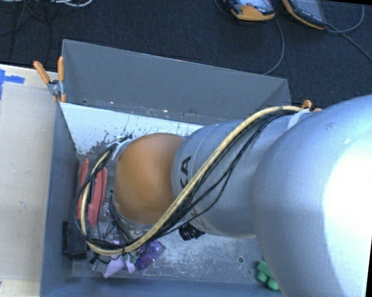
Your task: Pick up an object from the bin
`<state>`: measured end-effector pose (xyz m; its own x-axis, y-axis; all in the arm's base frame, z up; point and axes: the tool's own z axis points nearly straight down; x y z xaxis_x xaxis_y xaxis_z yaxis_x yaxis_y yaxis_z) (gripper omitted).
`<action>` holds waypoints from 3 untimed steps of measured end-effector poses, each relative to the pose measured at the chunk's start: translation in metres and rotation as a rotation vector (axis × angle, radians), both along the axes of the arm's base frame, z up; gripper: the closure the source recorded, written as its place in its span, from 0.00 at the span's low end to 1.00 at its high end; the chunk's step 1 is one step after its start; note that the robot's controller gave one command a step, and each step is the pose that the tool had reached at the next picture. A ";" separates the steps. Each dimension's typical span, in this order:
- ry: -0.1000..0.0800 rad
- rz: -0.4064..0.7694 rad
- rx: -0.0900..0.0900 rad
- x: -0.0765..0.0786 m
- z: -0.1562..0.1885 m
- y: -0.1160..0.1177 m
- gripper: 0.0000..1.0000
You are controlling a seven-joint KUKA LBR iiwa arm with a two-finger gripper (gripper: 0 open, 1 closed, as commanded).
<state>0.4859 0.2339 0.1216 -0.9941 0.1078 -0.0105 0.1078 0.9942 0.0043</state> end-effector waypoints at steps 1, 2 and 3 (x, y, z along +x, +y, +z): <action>0.015 -0.098 -0.006 -0.002 -0.042 0.000 0.00; 0.003 -0.137 0.001 -0.013 -0.052 -0.004 1.00; 0.003 -0.138 0.001 -0.012 -0.052 -0.004 1.00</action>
Offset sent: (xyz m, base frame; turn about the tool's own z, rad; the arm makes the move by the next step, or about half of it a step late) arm -0.0124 -0.0032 -0.0516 0.1337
